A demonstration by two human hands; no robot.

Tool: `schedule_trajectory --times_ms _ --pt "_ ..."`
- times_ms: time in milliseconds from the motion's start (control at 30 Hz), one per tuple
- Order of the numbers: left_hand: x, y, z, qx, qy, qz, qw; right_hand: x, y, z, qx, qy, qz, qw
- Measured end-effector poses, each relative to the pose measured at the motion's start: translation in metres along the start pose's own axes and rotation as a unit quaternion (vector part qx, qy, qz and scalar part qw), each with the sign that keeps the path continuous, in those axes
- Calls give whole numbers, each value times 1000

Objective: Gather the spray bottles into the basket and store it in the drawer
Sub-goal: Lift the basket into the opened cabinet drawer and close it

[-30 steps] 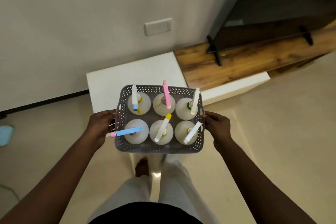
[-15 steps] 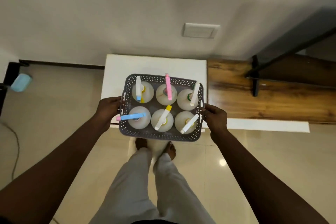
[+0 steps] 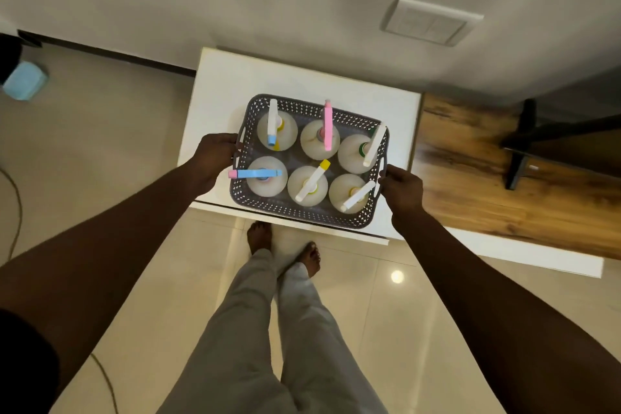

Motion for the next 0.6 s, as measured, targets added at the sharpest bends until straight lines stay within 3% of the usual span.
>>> schedule_trajectory --times_ms 600 --pt "-15 14 29 8 -6 8 1000 7 23 17 -19 -12 0 1000"
Point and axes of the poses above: each hand's wrist, its own z-axis towards the middle knuckle, its own y-axis out of the palm, x = y × z, the point moved 5 cm from there along z, towards the middle knuckle, and after that the axes turned 12 degrees about x, right-handed, at the moved point
